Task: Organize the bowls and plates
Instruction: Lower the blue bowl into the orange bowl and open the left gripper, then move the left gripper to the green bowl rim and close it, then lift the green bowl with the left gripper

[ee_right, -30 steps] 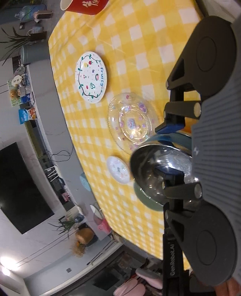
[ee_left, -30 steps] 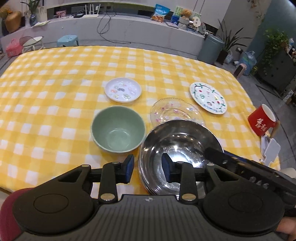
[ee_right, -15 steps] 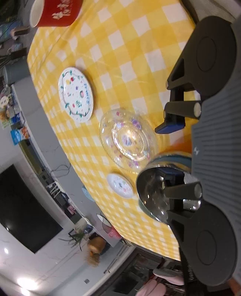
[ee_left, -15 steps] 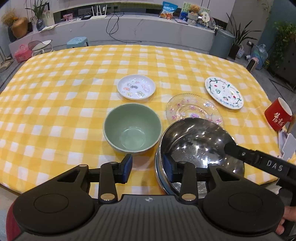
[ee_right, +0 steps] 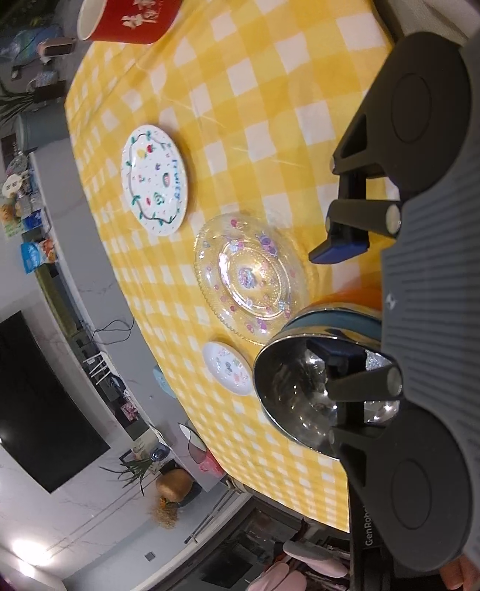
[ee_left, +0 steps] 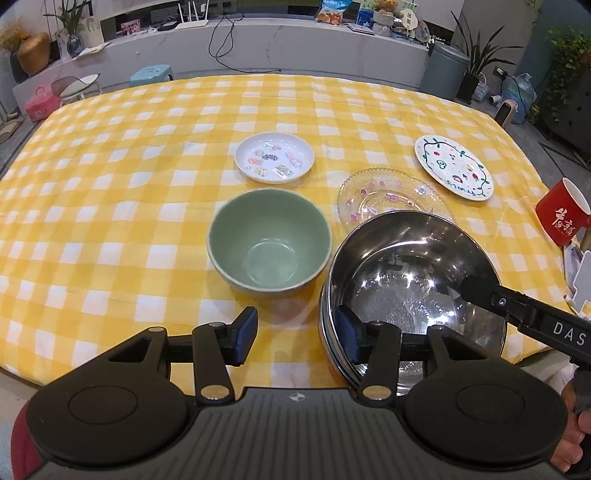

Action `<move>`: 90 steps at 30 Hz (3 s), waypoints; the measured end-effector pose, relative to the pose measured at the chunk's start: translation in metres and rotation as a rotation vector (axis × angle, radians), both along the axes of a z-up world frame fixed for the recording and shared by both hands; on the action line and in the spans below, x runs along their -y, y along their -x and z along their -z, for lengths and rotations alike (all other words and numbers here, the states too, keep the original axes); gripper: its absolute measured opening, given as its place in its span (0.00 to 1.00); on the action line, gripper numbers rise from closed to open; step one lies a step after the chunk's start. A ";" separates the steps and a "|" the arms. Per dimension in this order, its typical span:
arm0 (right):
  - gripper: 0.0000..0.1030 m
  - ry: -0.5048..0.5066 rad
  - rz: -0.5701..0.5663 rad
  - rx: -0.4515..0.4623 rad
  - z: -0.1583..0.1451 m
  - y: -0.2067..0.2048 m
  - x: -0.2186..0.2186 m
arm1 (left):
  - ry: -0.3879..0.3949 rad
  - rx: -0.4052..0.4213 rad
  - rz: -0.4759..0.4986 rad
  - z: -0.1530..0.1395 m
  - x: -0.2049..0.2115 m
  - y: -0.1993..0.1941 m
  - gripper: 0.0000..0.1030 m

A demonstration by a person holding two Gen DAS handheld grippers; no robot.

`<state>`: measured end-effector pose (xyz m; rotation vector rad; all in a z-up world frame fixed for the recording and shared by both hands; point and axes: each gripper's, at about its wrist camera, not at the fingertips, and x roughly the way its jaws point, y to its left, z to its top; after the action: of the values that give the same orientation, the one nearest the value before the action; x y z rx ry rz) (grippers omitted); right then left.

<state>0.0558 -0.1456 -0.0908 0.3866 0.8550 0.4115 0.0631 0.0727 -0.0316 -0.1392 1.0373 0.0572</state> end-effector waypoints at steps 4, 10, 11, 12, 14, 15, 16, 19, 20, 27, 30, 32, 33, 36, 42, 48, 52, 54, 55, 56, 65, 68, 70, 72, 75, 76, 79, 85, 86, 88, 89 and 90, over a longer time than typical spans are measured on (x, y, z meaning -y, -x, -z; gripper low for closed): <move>0.56 -0.034 -0.017 0.029 -0.002 0.003 0.003 | 0.019 0.028 -0.003 -0.008 -0.004 0.003 0.55; 0.58 0.031 -0.030 0.106 -0.015 0.007 -0.003 | 0.023 0.059 -0.015 -0.019 -0.007 0.007 0.55; 0.59 0.045 -0.037 0.119 -0.018 0.008 -0.004 | 0.021 0.066 -0.017 -0.022 -0.008 0.008 0.55; 0.59 0.053 -0.045 0.131 -0.022 0.008 -0.006 | 0.028 0.074 -0.020 -0.025 -0.010 0.009 0.55; 0.59 0.065 -0.063 0.167 -0.033 0.010 -0.008 | 0.036 0.089 -0.038 -0.030 -0.015 0.011 0.55; 0.59 0.074 -0.073 0.184 -0.038 0.010 -0.010 | 0.042 0.101 -0.044 -0.033 -0.019 0.013 0.55; 0.59 0.082 -0.081 0.198 -0.043 0.010 -0.012 | 0.053 0.110 -0.048 -0.036 -0.022 0.014 0.55; 0.60 0.105 -0.111 0.232 -0.057 0.009 -0.019 | 0.130 0.146 -0.049 -0.044 -0.038 0.019 0.55; 0.60 0.109 -0.124 0.238 -0.061 0.007 -0.022 | 0.164 0.162 -0.055 -0.046 -0.044 0.020 0.55; 0.58 0.174 -0.337 0.221 -0.080 -0.021 -0.064 | 0.204 0.164 -0.175 -0.040 -0.077 0.014 0.54; 0.56 0.196 -0.434 0.166 -0.084 -0.045 -0.086 | 0.225 0.153 -0.253 -0.033 -0.086 0.004 0.51; 0.55 0.206 -0.481 0.115 -0.082 -0.061 -0.101 | 0.227 0.144 -0.255 -0.029 -0.087 -0.006 0.51; 0.55 0.222 -0.497 0.089 -0.081 -0.070 -0.110 | 0.239 0.134 -0.255 -0.025 -0.088 -0.012 0.51; 0.55 0.262 -0.534 0.021 -0.073 -0.092 -0.131 | 0.315 0.096 -0.307 -0.008 -0.093 -0.027 0.46; 0.55 0.354 -0.553 -0.138 -0.034 -0.125 -0.158 | 0.325 0.024 -0.308 0.014 -0.093 -0.040 0.43; 0.50 0.361 -0.562 -0.240 -0.001 -0.140 -0.172 | 0.348 -0.053 -0.327 0.035 -0.096 -0.048 0.29; 0.36 0.367 -0.586 -0.249 0.008 -0.141 -0.178 | 0.346 -0.045 -0.328 0.036 -0.096 -0.046 0.23; 0.17 0.361 -0.597 -0.252 0.013 -0.141 -0.180 | 0.341 -0.048 -0.336 0.037 -0.097 -0.047 0.19; 0.15 0.365 -0.600 -0.253 0.015 -0.141 -0.181 | 0.346 -0.053 -0.339 0.038 -0.098 -0.047 0.18; 0.14 0.372 -0.599 -0.250 0.017 -0.141 -0.181 | 0.353 -0.057 -0.343 0.040 -0.098 -0.048 0.17; 0.06 0.377 -0.598 -0.223 0.022 -0.140 -0.189 | 0.319 -0.071 -0.351 0.043 -0.094 -0.051 0.10; 0.06 0.350 -0.585 -0.225 0.020 -0.141 -0.187 | 0.301 -0.075 -0.355 0.043 -0.093 -0.051 0.08; 0.06 0.342 -0.574 -0.213 0.017 -0.139 -0.186 | 0.302 -0.049 -0.375 0.042 -0.095 -0.049 0.07; 0.06 0.322 -0.556 -0.204 0.014 -0.138 -0.184 | 0.300 -0.021 -0.388 0.038 -0.097 -0.047 0.06; 0.06 0.303 -0.534 -0.183 0.006 -0.134 -0.181 | 0.299 0.026 -0.390 0.029 -0.097 -0.042 0.06; 0.06 0.297 -0.526 -0.172 0.002 -0.133 -0.179 | 0.305 0.041 -0.389 0.026 -0.097 -0.041 0.06; 0.06 0.270 -0.501 -0.142 -0.015 -0.131 -0.171 | 0.329 0.082 -0.373 0.013 -0.096 -0.036 0.07; 0.07 0.248 -0.490 -0.057 -0.057 -0.110 -0.153 | 0.339 0.167 -0.302 -0.021 -0.088 -0.021 0.07; 0.07 0.244 -0.486 -0.045 -0.064 -0.105 -0.149 | 0.341 0.175 -0.287 -0.027 -0.086 -0.019 0.07; 0.07 0.232 -0.463 -0.039 -0.075 -0.097 -0.140 | 0.345 0.192 -0.257 -0.037 -0.080 -0.013 0.07; 0.07 0.220 -0.443 -0.043 -0.081 -0.094 -0.135 | 0.337 0.195 -0.242 -0.042 -0.076 -0.011 0.07; 0.07 0.211 -0.431 -0.045 -0.086 -0.090 -0.130 | 0.326 0.194 -0.227 -0.046 -0.072 -0.008 0.07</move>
<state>0.1454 -0.0160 -0.0048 0.0124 1.0171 0.7045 0.0715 0.1446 0.0145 -0.5484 0.8273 0.0782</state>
